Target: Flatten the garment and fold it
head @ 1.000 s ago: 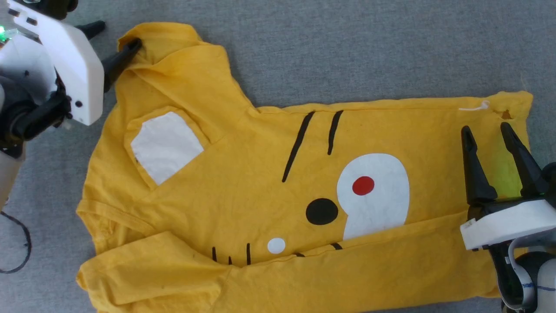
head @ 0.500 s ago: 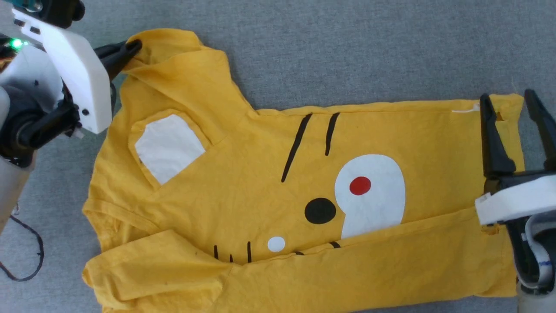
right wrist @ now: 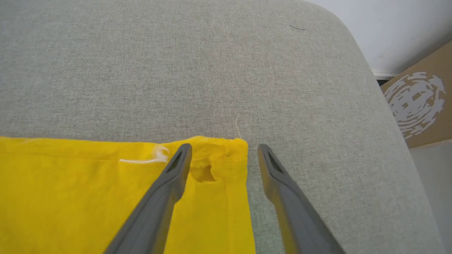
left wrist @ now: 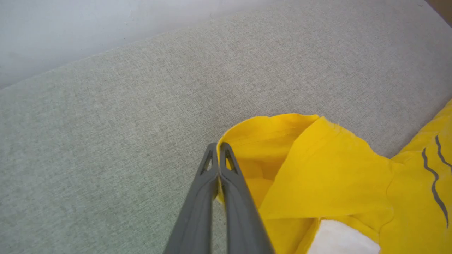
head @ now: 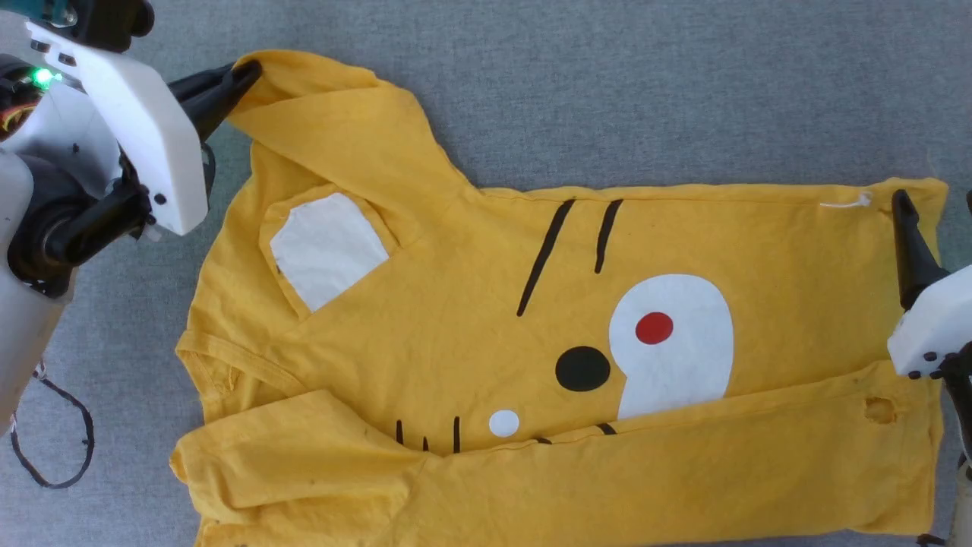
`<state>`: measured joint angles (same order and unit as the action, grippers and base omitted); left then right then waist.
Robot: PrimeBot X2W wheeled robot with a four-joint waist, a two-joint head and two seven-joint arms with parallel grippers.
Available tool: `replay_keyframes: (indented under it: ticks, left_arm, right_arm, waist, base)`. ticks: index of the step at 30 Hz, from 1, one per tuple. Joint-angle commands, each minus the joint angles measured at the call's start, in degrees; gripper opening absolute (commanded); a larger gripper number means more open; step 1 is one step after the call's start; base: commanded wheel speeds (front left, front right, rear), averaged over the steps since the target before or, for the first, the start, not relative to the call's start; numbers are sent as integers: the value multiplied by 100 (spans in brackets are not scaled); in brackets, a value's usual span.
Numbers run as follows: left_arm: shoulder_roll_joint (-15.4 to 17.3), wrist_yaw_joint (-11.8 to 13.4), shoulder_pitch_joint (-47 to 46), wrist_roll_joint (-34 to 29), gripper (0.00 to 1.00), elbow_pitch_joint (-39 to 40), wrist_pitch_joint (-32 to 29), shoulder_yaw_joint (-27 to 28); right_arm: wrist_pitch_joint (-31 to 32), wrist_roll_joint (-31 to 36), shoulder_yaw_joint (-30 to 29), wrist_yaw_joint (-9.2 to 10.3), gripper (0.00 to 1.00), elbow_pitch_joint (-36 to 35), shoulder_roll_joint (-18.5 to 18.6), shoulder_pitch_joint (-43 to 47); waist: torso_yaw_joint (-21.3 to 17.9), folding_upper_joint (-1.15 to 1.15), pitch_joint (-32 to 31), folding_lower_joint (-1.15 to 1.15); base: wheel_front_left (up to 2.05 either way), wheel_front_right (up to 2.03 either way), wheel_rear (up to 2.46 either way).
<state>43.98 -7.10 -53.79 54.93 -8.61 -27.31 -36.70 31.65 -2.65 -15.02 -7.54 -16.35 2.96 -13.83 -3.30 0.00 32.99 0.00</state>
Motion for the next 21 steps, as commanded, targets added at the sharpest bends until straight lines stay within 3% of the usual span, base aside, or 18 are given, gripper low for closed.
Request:
replay_keyframes:
  ticks: [1,10,13,14,21]
  left_arm:
    - [-14,-38,73,56,0,-3,51,-25]
    - [11,-38,-40,106,0,20,62,-77]
    - [24,-38,-70,149,0,23,54,-96]
    - [26,-38,-77,169,0,19,55,-99]
    - [-8,-38,-40,356,0,83,509,59]
  right_arm:
    - [84,7,-30,5,100,7,41,-122]
    - [243,-231,-116,5,100,426,29,-362]
    - [439,-377,-194,5,19,630,18,-451]
    - [496,-392,-210,5,0,657,14,-477]
    - [472,-371,-209,5,0,520,3,-623]
  waist:
    - [26,0,85,0]
    - [64,0,266,0]
    - [75,0,302,0]
    - [78,0,308,0]
    - [71,0,122,0]
  base:
    - [0,0,0]
    - [0,0,0]
    - [0,0,0]
    - [0,0,0]
    - [0,0,0]
